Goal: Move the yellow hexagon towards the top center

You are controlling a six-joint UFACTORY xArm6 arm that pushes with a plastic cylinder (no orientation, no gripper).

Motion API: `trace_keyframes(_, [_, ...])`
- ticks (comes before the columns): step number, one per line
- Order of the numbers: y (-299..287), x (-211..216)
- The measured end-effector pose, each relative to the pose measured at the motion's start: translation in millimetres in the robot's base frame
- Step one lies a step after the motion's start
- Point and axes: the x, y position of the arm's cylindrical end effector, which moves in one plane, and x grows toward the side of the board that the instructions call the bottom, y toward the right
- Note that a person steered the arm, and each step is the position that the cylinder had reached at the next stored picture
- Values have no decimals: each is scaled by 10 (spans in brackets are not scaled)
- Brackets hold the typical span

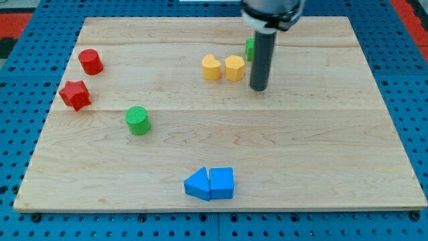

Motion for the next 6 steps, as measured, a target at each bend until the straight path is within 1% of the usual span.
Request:
trace_keyframes(1, [-397, -176])
trace_keyframes(2, [-979, -331])
trace_keyframes(3, [-1079, -602])
trace_keyframes(4, [-938, -652])
trace_keyframes(5, [-594, -785])
trace_keyframes(6, [-499, -1289])
